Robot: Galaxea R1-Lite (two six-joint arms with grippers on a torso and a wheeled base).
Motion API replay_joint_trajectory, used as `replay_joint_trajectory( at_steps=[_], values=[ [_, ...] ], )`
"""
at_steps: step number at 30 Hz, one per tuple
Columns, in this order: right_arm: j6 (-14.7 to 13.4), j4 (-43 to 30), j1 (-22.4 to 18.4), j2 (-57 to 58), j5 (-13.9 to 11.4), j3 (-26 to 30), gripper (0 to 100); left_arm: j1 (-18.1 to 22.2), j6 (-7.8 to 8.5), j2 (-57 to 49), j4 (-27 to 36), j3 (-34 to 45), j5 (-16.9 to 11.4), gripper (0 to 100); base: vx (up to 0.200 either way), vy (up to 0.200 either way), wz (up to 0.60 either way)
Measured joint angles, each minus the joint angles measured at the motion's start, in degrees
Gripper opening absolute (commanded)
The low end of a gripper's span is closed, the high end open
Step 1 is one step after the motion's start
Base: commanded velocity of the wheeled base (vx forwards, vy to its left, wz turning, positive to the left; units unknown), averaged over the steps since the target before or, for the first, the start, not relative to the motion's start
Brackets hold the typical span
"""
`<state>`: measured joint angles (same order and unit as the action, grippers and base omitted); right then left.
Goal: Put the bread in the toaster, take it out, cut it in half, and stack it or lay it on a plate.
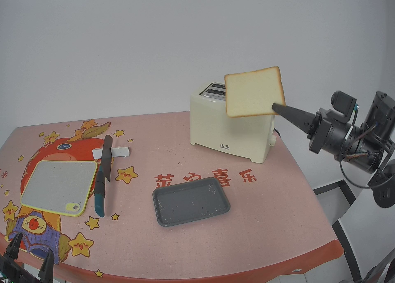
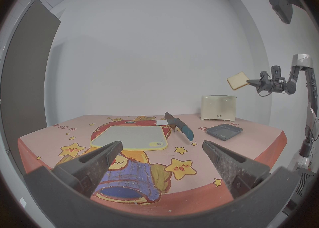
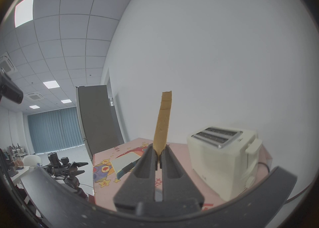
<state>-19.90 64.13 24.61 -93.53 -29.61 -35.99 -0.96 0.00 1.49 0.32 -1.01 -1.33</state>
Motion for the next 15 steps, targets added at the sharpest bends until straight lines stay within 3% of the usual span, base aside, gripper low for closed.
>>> replay_joint_trajectory(
  at_steps=[6,15],
  values=[
    [3.18,-11.45,-3.21,0.8,-1.87,-8.44,0,0.0,0.0,0.0,0.0,0.0,0.0,100,0.0,0.0,0.0],
    [13.98,-35.65,-6.95,0.22,-3.78,-26.64,0,-0.05,0.0,0.0,0.0,0.0,0.0,100,0.0,0.0,0.0]
  ],
)
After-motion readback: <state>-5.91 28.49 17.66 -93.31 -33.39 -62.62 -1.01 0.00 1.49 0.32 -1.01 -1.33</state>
